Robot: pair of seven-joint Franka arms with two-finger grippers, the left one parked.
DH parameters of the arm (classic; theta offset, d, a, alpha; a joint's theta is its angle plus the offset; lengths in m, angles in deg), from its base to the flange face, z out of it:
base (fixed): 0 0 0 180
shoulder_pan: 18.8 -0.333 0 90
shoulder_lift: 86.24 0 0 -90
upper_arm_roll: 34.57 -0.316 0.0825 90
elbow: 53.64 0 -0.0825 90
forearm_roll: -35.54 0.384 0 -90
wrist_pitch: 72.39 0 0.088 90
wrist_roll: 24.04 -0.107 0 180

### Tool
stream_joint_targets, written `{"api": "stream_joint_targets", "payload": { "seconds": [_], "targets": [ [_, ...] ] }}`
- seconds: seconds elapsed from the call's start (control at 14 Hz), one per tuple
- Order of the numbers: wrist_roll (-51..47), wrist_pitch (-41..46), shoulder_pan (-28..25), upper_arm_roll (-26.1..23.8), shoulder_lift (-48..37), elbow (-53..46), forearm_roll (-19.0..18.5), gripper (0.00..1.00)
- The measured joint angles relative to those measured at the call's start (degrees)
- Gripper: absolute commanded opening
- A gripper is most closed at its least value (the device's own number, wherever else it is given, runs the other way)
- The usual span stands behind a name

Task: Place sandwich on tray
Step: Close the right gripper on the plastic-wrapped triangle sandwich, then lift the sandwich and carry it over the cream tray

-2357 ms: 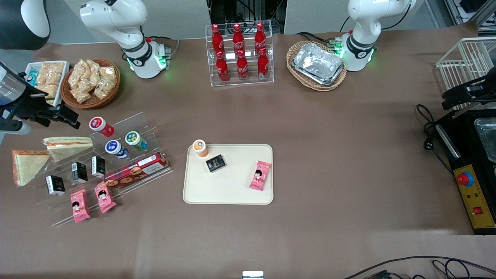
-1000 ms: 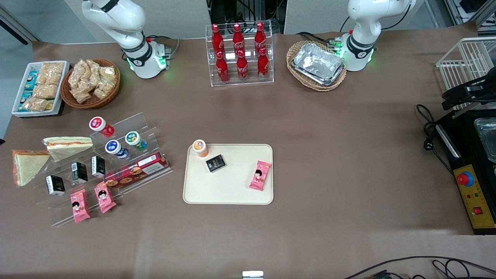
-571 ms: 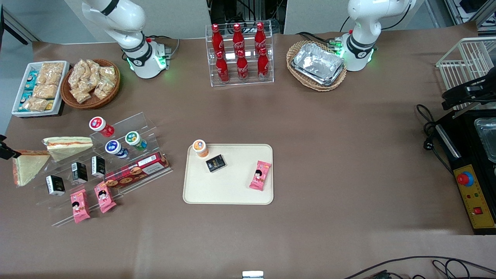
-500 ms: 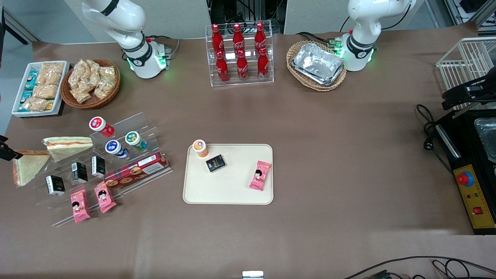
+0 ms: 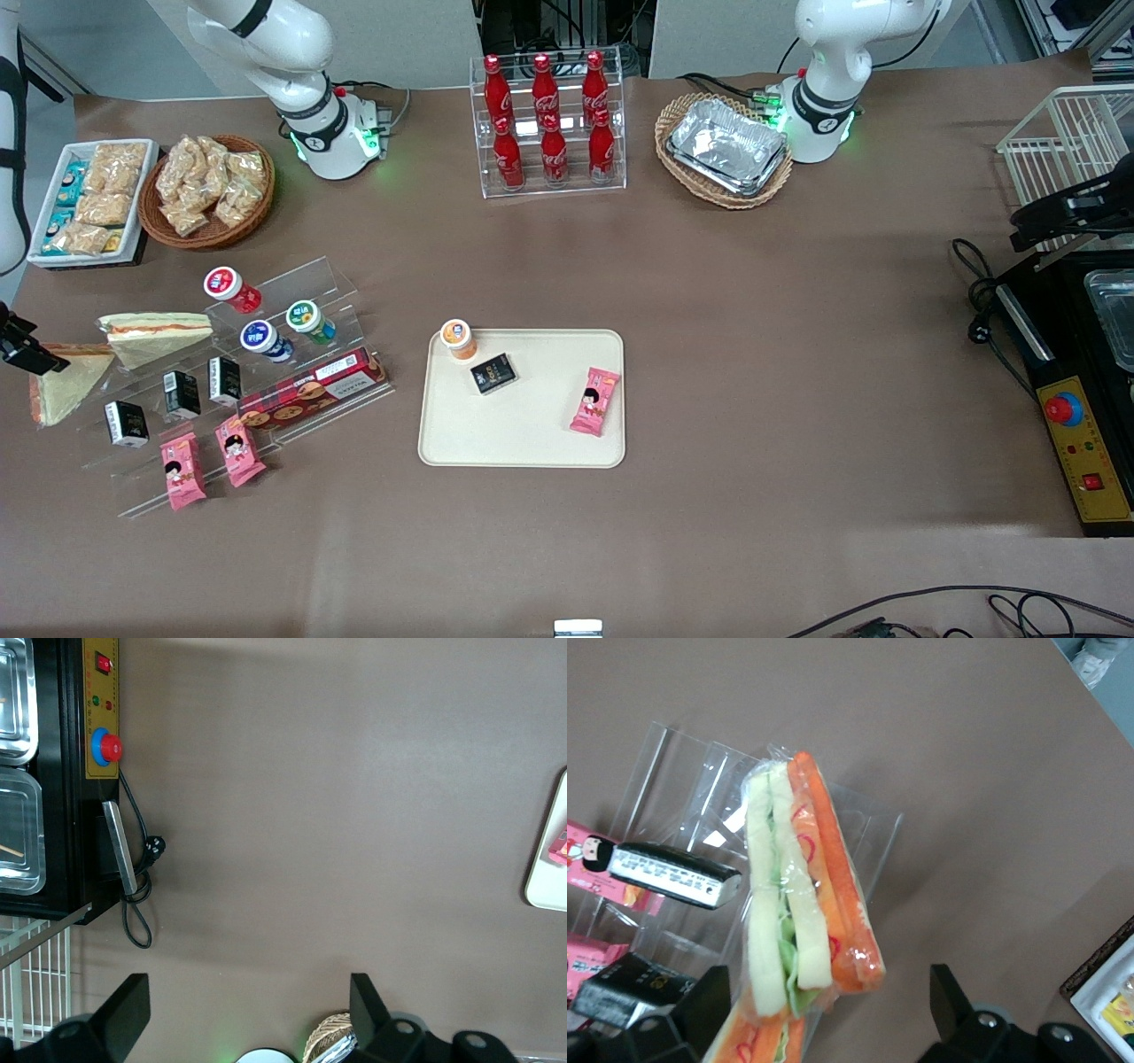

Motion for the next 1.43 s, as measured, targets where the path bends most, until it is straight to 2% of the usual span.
{"api": "stream_joint_targets", "payload": {
  "seconds": [0.29, 0.36, 0.43, 0.5, 0.57, 0.79, 0.93, 1.07, 1.43],
  "targets": [
    [0.0, -3.14, 0.41, 0.15, 1.69, 0.94, 0.0, 1.0],
    [0.0, -4.22, 0.42, 0.16, 2.23, 0.98, 0.0, 0.95],
    [0.0, -5.52, 0.42, 0.16, 2.78, 1.15, 0.01, 0.63],
    [0.0, -7.14, 0.42, 0.15, 3.16, 1.64, 0.01, 0.4],
    [0.0, -8.37, 0.42, 0.15, 3.34, 2.12, 0.03, 0.29],
    [0.0, -9.35, 0.41, 0.03, 3.42, 2.37, 0.18, 0.06],
    [0.0, -9.42, 0.35, -0.15, 3.29, 2.35, 0.38, 0.0],
    [0.04, -8.95, 0.23, -0.3, 2.54, 2.31, 0.38, 0.0],
    [3.33, 2.12, 0.13, -0.41, -6.01, 0.37, 0.69, 0.0]
  ]
}}
